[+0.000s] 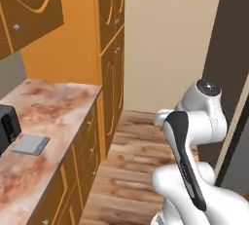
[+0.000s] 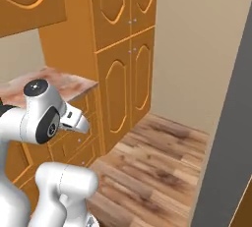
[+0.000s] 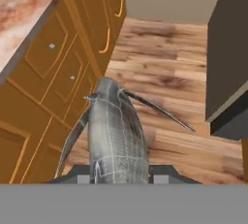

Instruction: Take the fish from the fridge and place it on the digital scale on the counter by the fridge. Wait a few seconds for a reading, then move it to the plate on the dining counter.

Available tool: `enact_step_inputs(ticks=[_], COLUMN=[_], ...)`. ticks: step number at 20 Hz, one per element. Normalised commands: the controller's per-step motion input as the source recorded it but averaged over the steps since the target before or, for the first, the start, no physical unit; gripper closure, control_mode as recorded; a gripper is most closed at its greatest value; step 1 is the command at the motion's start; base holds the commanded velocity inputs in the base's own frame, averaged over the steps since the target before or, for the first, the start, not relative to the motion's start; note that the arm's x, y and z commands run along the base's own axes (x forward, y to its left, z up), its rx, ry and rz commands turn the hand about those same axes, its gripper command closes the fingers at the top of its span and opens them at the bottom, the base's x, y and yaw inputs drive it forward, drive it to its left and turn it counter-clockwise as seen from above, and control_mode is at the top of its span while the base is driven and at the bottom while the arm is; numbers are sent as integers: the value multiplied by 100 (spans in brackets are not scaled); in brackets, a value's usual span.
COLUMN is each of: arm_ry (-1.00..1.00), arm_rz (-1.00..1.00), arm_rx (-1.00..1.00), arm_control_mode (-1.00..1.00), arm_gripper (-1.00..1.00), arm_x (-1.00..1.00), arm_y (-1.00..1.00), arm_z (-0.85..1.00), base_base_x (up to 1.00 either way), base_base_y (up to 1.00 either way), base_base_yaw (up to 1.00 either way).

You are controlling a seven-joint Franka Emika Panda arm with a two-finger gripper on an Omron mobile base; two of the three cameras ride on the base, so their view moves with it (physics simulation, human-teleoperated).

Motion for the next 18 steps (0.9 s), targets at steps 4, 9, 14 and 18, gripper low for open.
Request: enact_step_inputs(ticks=[4,9,14,18], arm_ry=[0,0,0,0], arm_rz=[0,0,0,0], arm_rx=[0,0,0,0], arm_control_mode=[100,100,100,100], arm_gripper=[100,100,100,100], arm_x=[0,0,0,0], arm_y=[0,0,0,0], arm_z=[0,0,0,0], base_base_x=[100,74,21,18], base_base_y=[0,2,11,8], base_base_yaw=[67,74,82,83])
